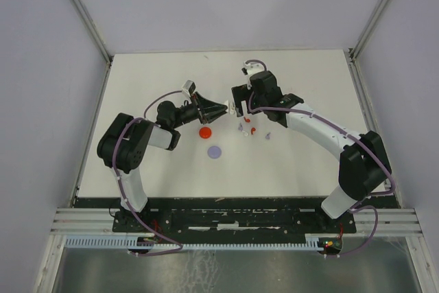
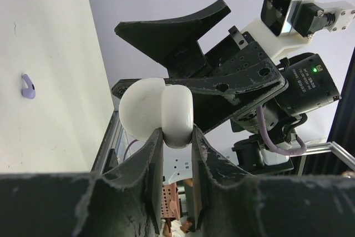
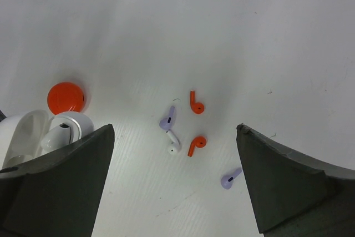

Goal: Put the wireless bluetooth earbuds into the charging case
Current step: Place the earbud in the charging case, then pick up the earbud from the center of the board.

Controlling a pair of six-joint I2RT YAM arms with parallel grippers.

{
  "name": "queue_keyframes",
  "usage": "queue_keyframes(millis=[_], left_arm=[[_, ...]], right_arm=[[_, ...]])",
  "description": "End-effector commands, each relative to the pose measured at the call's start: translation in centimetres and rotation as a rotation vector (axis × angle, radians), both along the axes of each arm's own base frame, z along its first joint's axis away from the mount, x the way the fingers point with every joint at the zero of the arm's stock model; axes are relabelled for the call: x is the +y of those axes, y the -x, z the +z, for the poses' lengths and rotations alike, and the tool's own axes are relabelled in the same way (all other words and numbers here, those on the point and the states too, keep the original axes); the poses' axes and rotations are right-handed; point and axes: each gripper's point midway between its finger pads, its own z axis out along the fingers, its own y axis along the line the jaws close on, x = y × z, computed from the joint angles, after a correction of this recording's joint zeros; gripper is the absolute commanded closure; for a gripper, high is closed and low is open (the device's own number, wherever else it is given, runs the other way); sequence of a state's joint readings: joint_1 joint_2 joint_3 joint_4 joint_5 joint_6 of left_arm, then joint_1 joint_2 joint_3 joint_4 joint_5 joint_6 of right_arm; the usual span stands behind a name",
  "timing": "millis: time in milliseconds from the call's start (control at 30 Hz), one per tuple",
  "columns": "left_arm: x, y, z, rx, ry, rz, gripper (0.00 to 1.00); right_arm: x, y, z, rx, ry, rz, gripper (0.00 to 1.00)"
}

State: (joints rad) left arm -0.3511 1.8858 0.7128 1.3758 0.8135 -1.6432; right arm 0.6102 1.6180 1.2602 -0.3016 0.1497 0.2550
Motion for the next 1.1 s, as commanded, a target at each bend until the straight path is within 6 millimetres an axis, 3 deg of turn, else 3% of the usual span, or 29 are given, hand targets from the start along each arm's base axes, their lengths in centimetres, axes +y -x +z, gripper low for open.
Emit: queue_keyframes(millis=[0,200,367,500,867,1067], left_arm=[[0.1,0.6,2.0,-0.102,0.012,0.001,0.97],[3.3,-0.7,3.8,-0.128,0.091,0.103,0.97],[4.1,-0.3,3.5,-0.135,0.094,0.122,0.97],[4.4,0.2,3.1,-0.103,0.106,0.116,0.97],[4.8,0.3,2.8,-0.102,0.108,0.112,0.97],[4.8,0.2,2.6,-0.100,0.106,0.113,0.97]], right_arm=[[0.0,-1.2,2.3,-0.065,-0.020,-0.029,0.01],[-1.3,-0.1,-2.2,0.052,0.067,-0.036,0.00],[-0.4,0.7,-5.7,0.134,0.070,0.013,0.08],[0.0,0.3,-7.1,0.167,0.071,0.002,0.11],[0.8,1.3,-9.7,0.240,0.062,0.053,0.35],[1.1,2.1,-10.6,0.270,0.050,0.088,0.36]])
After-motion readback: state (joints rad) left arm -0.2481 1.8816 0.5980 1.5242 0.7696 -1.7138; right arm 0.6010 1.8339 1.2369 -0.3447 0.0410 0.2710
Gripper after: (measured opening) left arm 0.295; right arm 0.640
